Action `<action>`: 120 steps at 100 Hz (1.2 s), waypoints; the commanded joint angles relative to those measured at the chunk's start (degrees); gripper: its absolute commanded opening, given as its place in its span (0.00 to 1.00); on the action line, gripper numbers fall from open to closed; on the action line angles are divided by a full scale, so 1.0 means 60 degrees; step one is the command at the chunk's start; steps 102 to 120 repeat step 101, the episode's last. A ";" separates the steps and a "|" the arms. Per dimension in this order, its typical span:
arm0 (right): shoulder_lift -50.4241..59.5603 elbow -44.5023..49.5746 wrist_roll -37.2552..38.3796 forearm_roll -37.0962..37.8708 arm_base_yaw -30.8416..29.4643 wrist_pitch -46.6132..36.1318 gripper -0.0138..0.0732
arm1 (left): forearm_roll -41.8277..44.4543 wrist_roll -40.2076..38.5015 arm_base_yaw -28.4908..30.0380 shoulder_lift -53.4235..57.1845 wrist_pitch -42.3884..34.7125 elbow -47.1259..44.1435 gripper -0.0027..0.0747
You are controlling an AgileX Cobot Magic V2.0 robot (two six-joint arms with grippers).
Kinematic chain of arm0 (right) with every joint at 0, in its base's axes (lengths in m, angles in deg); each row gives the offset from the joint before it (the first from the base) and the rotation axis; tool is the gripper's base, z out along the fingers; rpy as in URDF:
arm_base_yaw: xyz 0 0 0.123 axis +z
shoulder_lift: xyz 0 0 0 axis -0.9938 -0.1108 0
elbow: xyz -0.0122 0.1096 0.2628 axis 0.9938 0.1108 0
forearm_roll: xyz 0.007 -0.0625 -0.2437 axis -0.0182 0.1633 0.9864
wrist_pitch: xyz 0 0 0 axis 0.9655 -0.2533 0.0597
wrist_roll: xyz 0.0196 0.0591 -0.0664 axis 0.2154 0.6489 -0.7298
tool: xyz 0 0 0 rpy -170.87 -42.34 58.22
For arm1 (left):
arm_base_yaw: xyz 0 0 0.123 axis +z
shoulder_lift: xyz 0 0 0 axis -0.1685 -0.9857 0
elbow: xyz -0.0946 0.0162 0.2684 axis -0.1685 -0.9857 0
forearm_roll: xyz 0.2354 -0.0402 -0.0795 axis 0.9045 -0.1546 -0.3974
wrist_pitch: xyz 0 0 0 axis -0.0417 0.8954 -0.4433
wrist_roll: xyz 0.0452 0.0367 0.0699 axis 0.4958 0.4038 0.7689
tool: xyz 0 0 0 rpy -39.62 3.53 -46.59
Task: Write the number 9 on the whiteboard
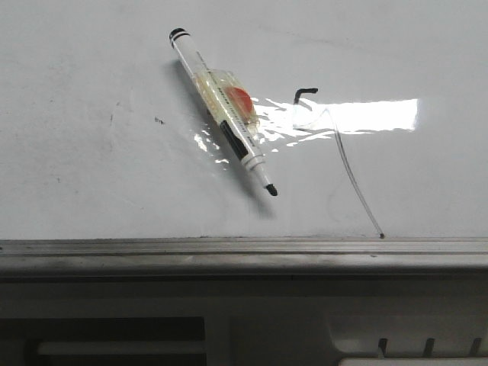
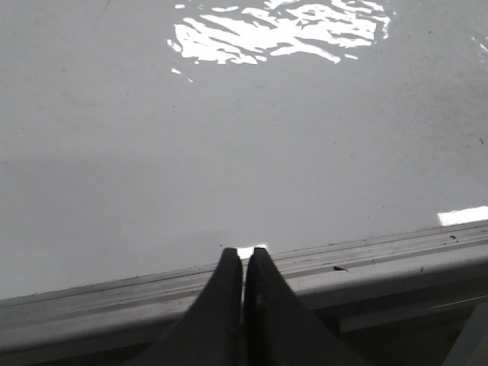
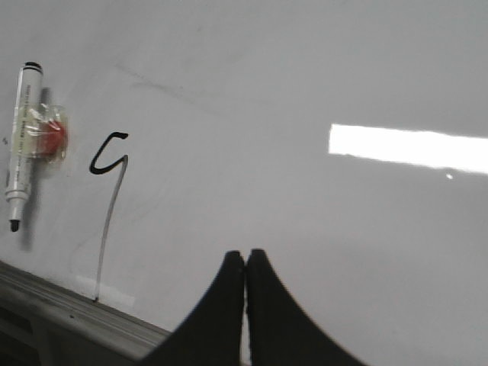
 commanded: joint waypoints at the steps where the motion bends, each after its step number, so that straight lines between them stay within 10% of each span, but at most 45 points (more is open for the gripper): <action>1: -0.0194 0.0238 0.0220 0.0144 -0.0622 0.0380 0.10 | -0.0098 -0.0075 0.0020 0.0238 -0.0557 -0.0388 0.01; 28: 0.0155 0.0238 0.0954 0.0841 -0.1932 0.2030 0.10 | -0.0098 -0.0075 0.0020 0.0238 -0.0557 -0.0388 0.01; 120: 0.0155 0.0238 0.1133 0.0856 -0.1934 0.2075 0.10 | -0.0098 -0.0075 0.0020 0.0238 -0.0557 -0.0388 0.01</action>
